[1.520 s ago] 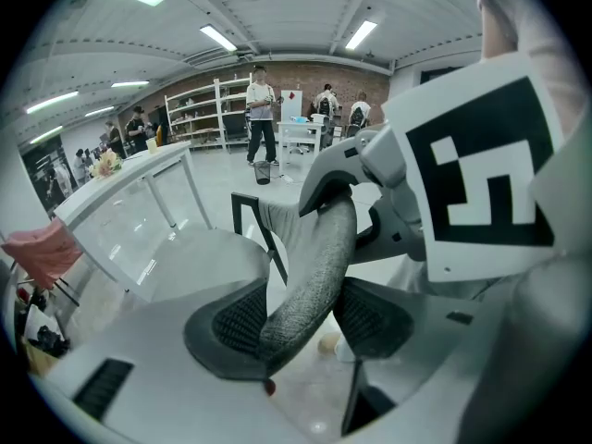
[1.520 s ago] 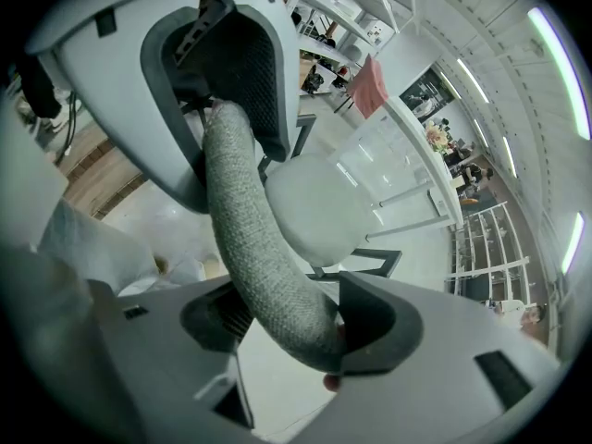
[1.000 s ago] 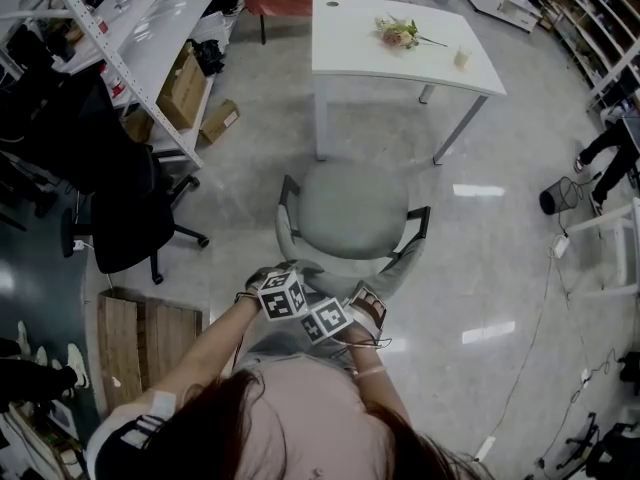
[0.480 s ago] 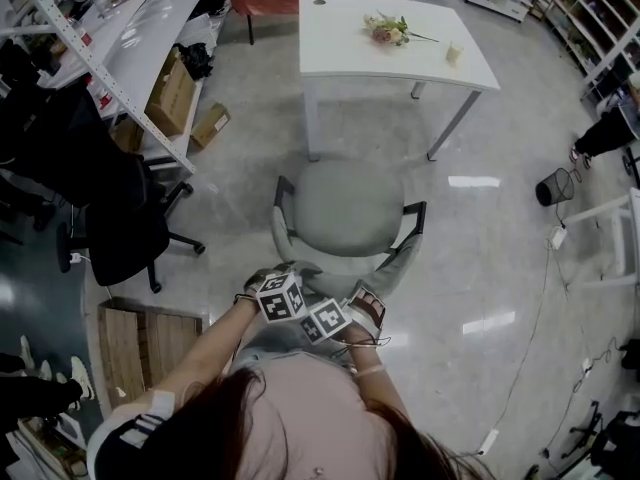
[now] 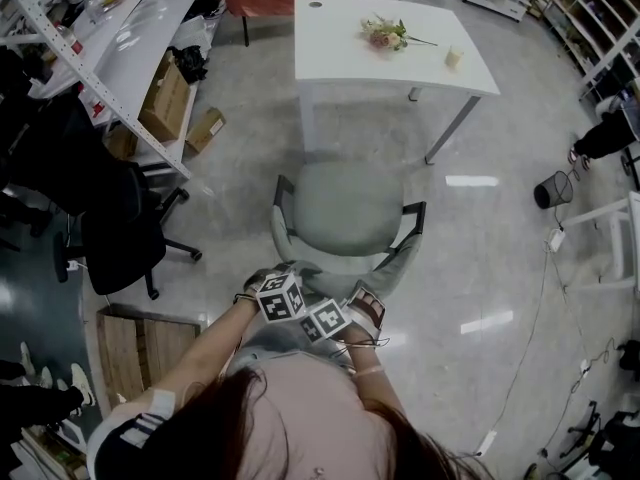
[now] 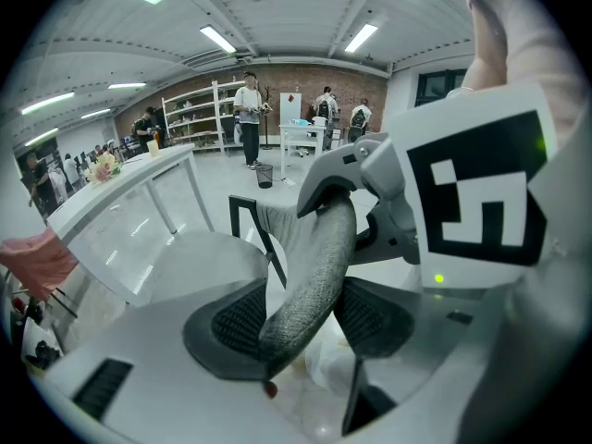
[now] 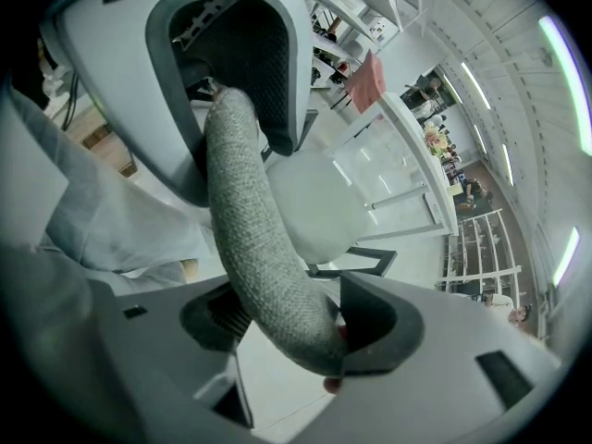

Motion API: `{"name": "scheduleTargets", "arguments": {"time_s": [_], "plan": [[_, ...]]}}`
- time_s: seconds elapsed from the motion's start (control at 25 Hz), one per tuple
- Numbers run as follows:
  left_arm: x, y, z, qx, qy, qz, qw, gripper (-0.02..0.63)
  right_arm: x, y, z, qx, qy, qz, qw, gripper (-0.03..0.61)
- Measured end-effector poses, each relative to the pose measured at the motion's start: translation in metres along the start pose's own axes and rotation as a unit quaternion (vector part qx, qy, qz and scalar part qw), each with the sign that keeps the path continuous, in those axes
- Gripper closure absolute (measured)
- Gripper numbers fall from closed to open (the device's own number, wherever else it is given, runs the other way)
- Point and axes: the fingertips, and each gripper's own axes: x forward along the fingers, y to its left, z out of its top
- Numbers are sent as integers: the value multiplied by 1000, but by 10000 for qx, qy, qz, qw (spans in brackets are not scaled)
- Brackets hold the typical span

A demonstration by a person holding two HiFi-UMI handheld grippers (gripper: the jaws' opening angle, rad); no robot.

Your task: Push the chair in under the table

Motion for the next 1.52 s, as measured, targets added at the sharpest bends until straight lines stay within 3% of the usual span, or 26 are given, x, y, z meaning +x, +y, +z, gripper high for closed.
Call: {"name": "scheduleTargets", "arguments": {"time_s": [1.0,1.52], "plan": [[15,87,25,186,-5,-286,9994,385,39,-70,39,167,190,30,9997,307],[18,111,31,319,-108,-435,9985,385,52,-89,50,280,324,9,9991,305]]}}
